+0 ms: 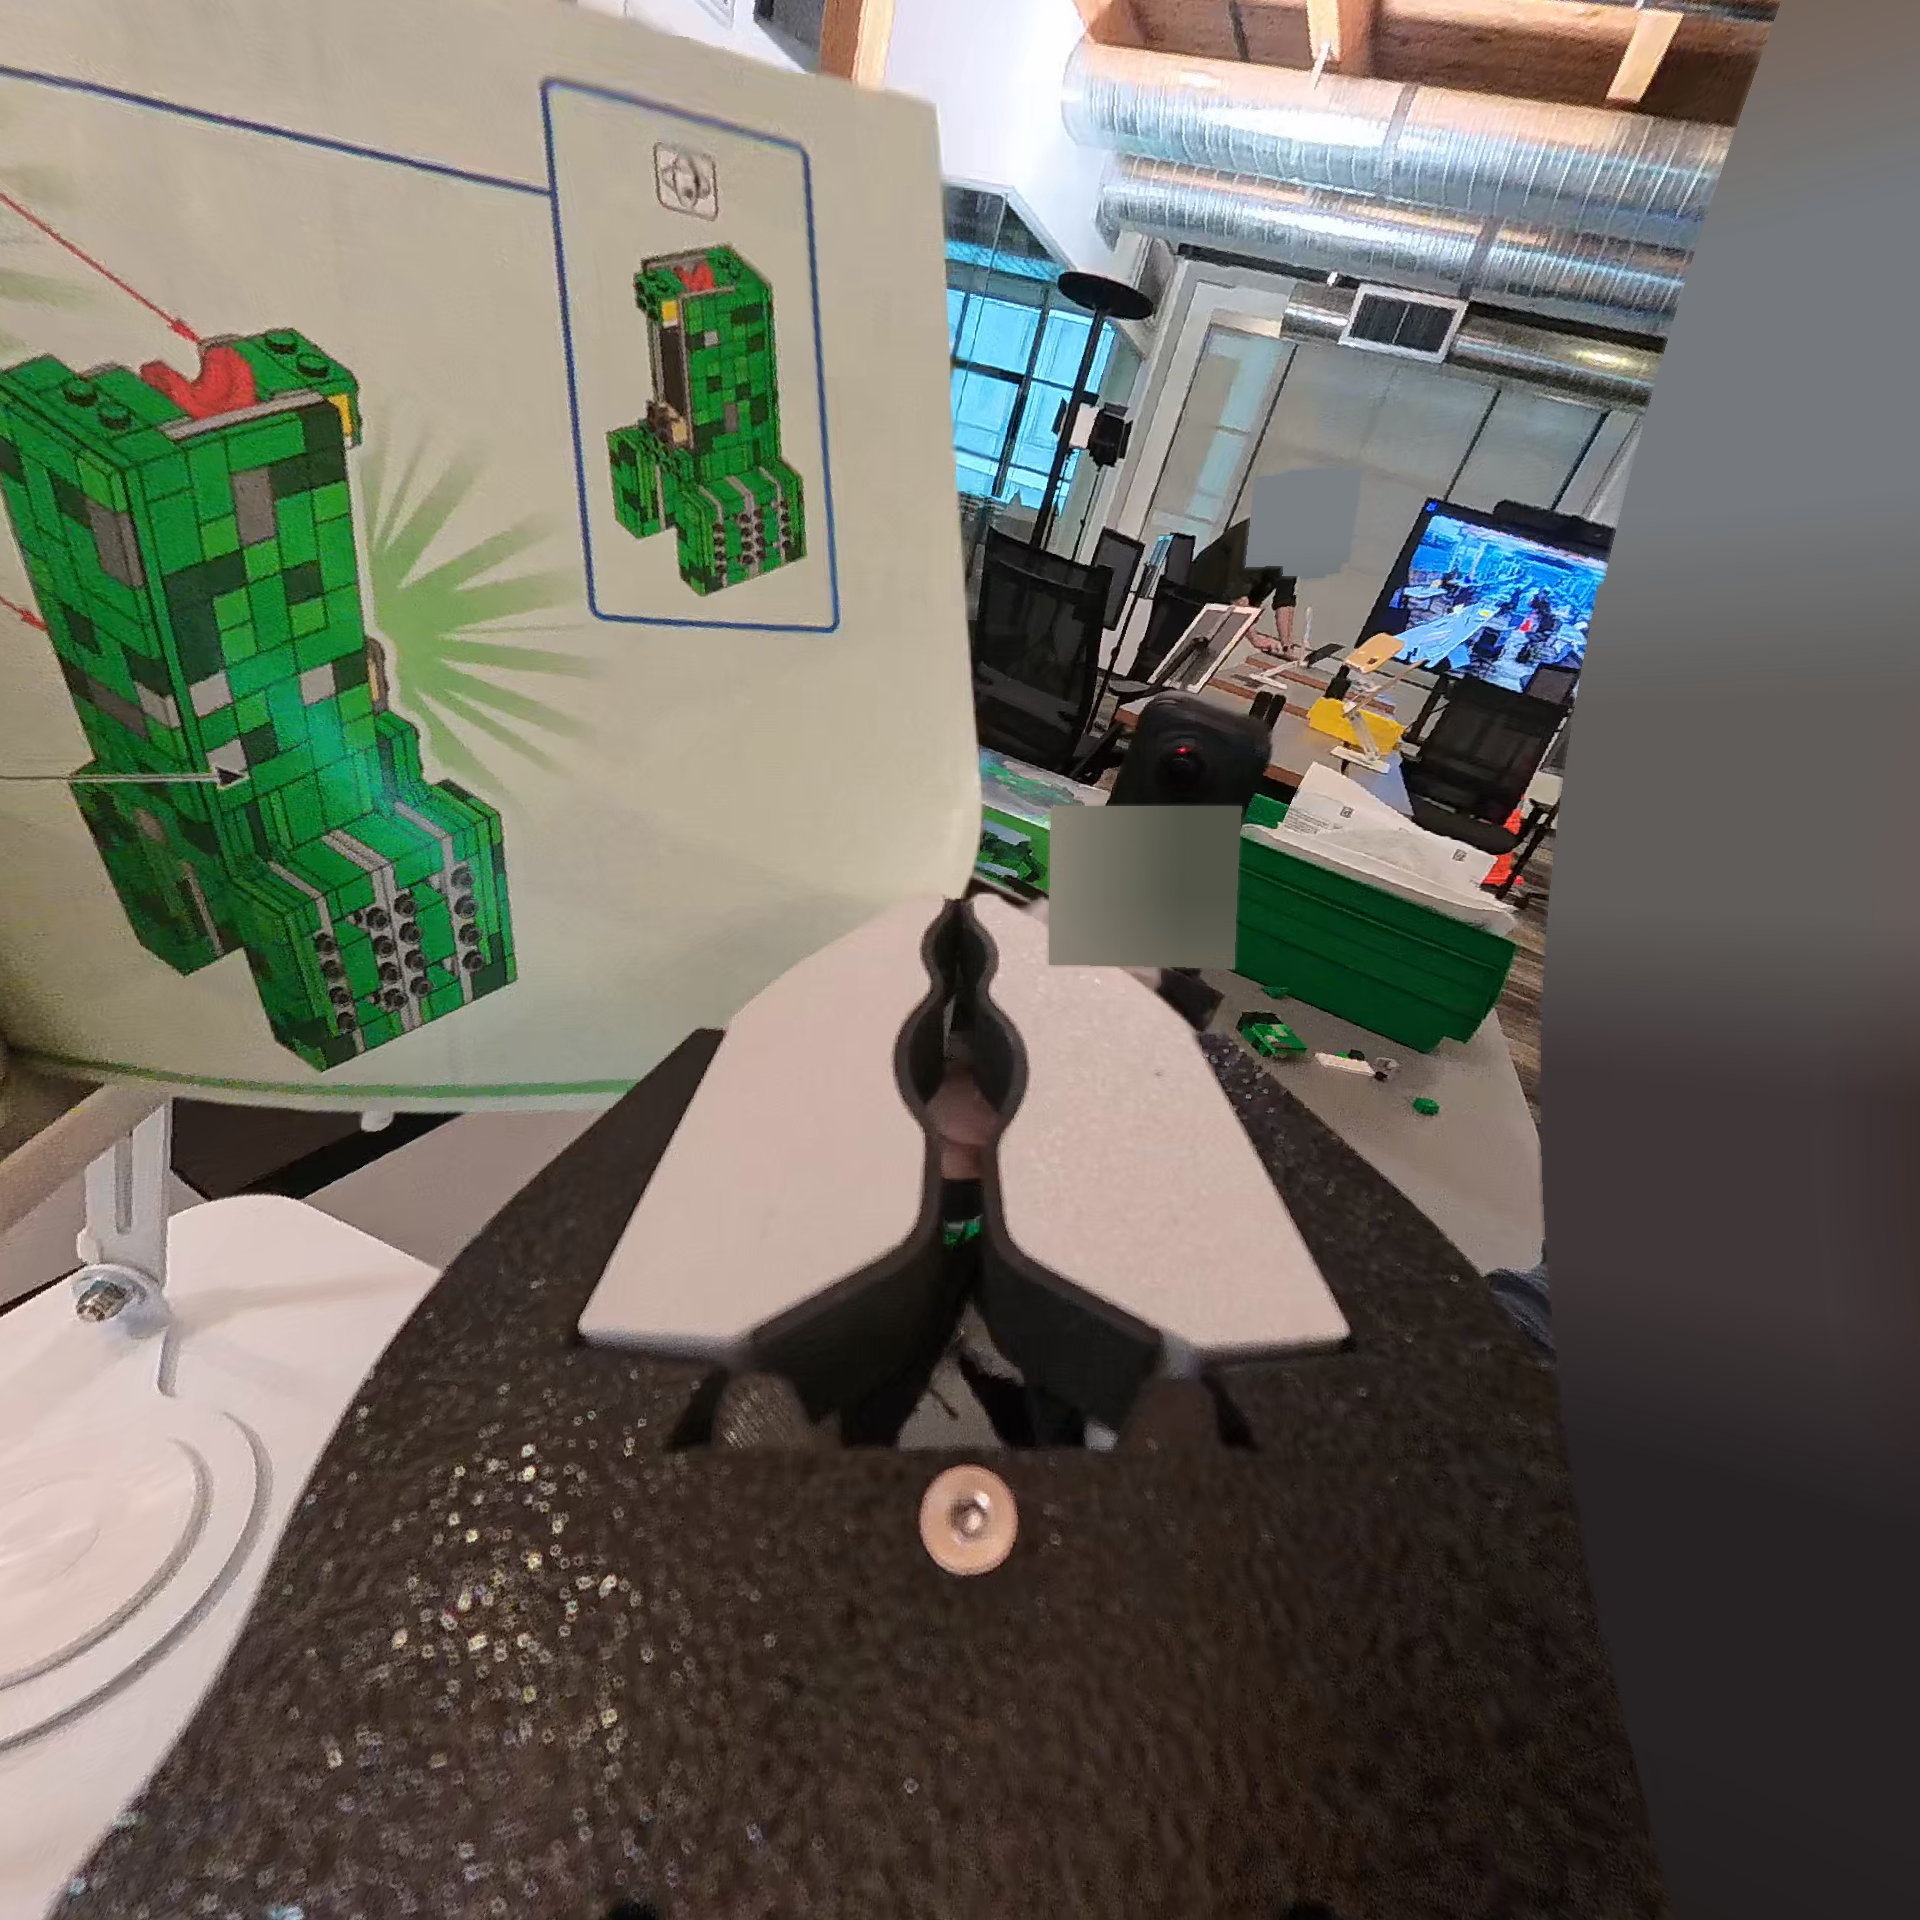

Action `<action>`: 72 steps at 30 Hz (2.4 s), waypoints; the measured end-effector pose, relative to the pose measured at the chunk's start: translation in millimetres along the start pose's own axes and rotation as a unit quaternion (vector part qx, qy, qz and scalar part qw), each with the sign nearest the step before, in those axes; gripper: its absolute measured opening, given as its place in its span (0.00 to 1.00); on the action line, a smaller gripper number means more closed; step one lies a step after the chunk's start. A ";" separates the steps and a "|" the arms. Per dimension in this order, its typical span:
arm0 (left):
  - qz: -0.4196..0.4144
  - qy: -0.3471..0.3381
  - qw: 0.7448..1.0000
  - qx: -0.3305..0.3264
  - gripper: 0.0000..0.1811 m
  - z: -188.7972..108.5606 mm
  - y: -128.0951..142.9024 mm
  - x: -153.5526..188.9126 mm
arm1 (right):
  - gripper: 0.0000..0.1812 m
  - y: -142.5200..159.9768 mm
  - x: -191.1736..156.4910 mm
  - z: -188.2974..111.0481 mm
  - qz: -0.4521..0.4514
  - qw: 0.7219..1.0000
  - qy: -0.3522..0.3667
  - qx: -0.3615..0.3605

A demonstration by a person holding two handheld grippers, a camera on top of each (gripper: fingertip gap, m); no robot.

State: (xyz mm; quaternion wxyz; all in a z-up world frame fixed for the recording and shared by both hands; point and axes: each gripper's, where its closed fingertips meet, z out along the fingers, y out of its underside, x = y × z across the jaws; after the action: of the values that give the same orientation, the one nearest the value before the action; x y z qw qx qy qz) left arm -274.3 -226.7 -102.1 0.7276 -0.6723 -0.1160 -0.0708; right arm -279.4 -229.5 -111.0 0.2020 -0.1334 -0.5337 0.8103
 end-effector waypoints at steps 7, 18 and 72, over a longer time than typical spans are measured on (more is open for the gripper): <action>-0.006 0.022 1.000 -0.017 0.02 1.7 5.4 7.8 | 0.14 -0.6 3.4 2.7 0.014 1.000 0.011 -0.003; -0.013 0.042 0.999 -0.007 0.03 1.5 2.8 12.0 | 0.13 2.4 -5.3 2.0 0.020 0.999 -0.029 0.000; 0.087 -0.013 0.996 0.028 0.11 11.9 -6.2 6.0 | 0.14 9.2 -22.8 -2.1 0.001 0.996 -0.093 -0.004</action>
State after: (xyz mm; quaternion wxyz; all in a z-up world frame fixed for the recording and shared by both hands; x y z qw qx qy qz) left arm -271.0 -215.1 -93.8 0.7481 -0.6600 -0.0690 0.0049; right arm -260.0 -241.7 -120.3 0.1499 -0.0593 -0.5532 0.8173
